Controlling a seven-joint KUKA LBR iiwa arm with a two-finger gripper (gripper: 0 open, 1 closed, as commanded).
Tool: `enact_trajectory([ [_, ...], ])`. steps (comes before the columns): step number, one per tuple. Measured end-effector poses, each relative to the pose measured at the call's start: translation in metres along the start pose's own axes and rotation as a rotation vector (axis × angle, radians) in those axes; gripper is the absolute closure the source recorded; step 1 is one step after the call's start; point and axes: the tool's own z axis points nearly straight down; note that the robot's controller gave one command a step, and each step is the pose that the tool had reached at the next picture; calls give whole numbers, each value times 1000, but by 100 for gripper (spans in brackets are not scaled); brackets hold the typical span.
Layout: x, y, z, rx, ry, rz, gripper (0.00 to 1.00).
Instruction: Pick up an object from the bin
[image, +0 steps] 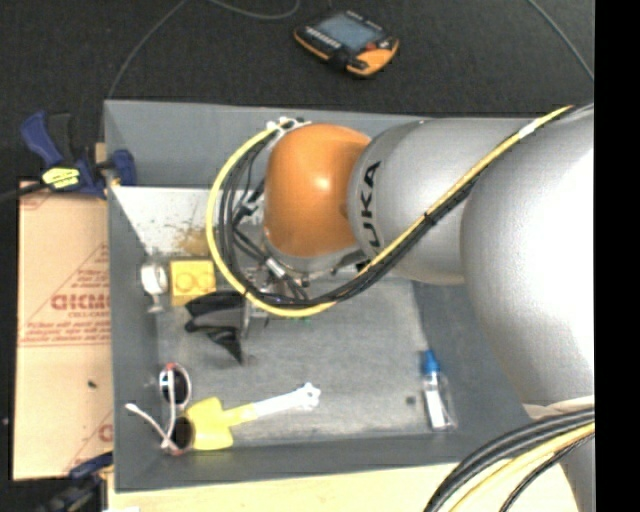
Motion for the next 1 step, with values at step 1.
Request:
enact_trajectory([
  [1, -8, 1, 13, -2, -12, 0, 100],
])
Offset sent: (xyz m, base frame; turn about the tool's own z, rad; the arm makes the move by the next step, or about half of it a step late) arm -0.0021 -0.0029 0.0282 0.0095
